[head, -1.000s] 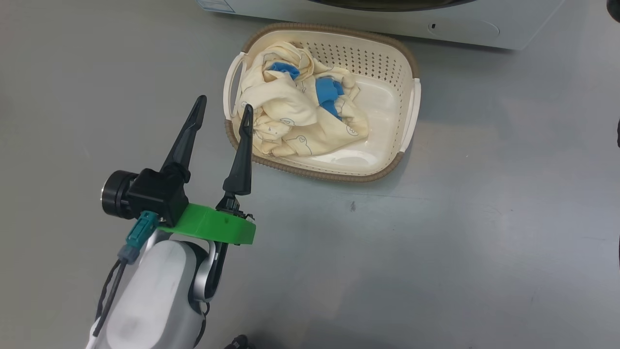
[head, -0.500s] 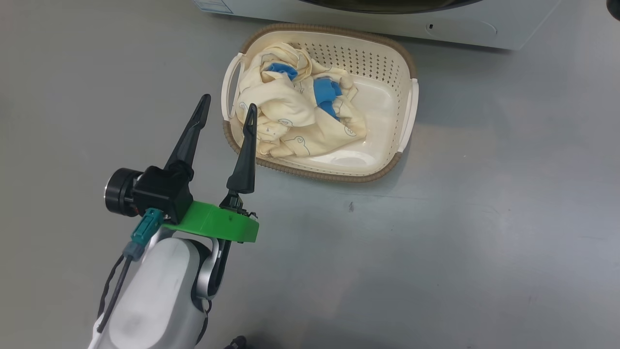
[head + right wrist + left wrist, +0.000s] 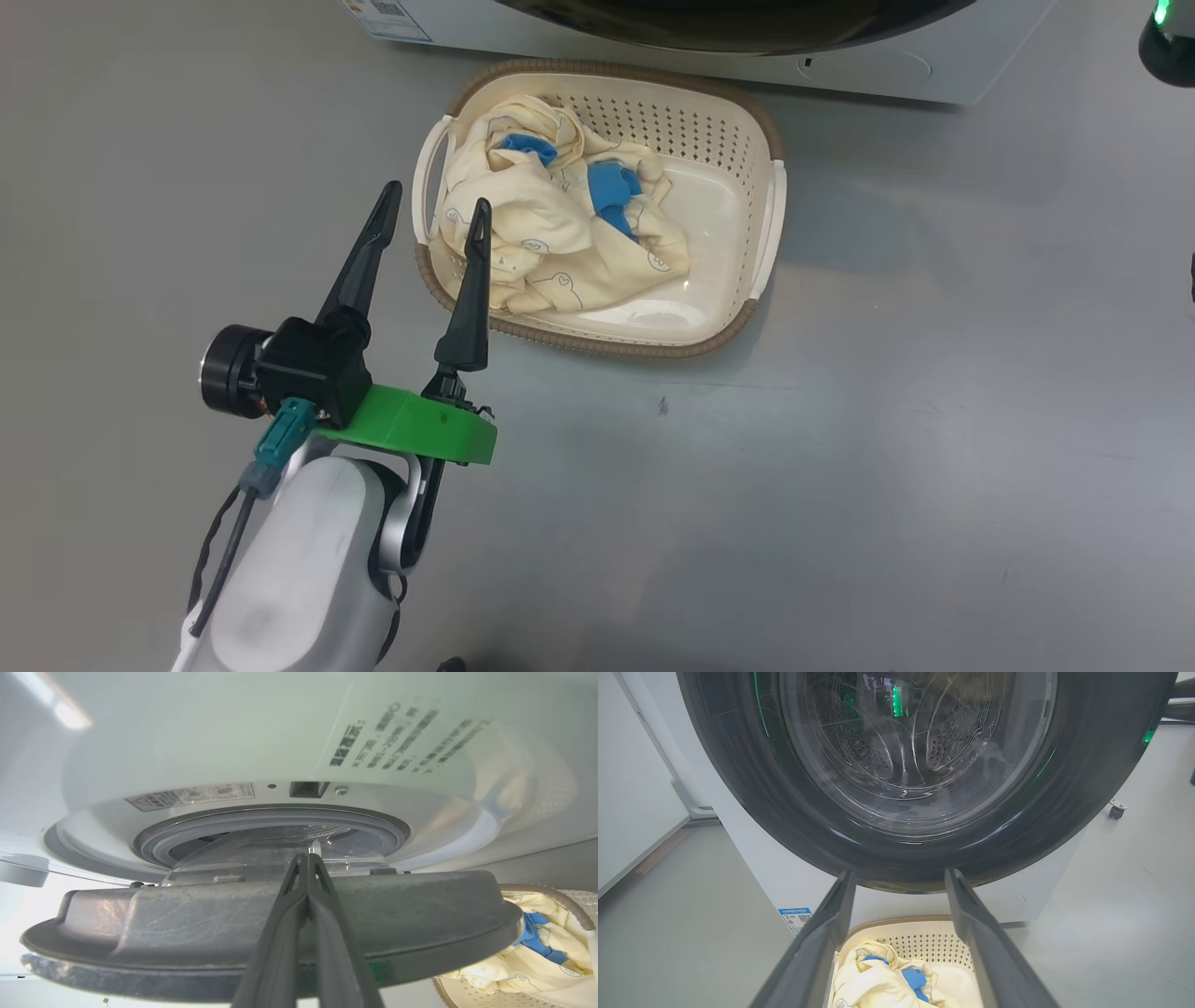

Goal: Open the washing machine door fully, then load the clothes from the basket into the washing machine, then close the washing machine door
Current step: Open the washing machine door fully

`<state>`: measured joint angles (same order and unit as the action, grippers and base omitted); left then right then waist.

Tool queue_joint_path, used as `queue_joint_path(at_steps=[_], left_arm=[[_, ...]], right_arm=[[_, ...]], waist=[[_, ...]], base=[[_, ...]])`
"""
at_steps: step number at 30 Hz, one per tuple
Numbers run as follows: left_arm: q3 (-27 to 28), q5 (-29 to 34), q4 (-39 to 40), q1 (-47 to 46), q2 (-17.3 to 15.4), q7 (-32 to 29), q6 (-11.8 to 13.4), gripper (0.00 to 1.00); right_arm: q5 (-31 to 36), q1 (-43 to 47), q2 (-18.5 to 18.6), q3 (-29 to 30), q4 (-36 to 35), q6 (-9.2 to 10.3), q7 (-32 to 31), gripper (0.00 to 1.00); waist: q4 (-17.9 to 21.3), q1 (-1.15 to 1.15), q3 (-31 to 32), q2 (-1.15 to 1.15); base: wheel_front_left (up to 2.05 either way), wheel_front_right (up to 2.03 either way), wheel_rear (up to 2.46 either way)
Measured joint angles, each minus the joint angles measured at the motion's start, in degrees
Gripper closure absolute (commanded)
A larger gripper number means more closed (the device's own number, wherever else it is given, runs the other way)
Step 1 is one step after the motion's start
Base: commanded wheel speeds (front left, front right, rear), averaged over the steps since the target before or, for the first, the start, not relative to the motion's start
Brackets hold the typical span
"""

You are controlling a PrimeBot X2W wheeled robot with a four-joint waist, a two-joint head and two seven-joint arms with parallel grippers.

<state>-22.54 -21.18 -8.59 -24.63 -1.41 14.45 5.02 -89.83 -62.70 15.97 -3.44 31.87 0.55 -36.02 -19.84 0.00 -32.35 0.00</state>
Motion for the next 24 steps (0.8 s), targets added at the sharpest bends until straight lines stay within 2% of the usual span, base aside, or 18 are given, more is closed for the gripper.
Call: queue_joint_path(at_steps=[11, 24], left_arm=[[0.14, 0.01, -0.96, 0.02, 0.00, 0.00, 0.29, 0.00], [1.46, 0.15, -2.13, 0.24, 0.01, 0.00, 0.48, 0.00]], right_arm=[[-2.55, 3.75, -0.75, -0.10, -0.70, -3.48, -4.11, 1.00], [-5.63, 12.08, -2.96, -0.81, -4.02, -5.50, -8.45, 1.00]], waist=[[1.04, 0.00, 1.67, 0.00], [2.24, 0.00, 4.06, 0.00]], base=[[0.00, 0.00, 0.00], [0.00, 0.00, 0.00]])
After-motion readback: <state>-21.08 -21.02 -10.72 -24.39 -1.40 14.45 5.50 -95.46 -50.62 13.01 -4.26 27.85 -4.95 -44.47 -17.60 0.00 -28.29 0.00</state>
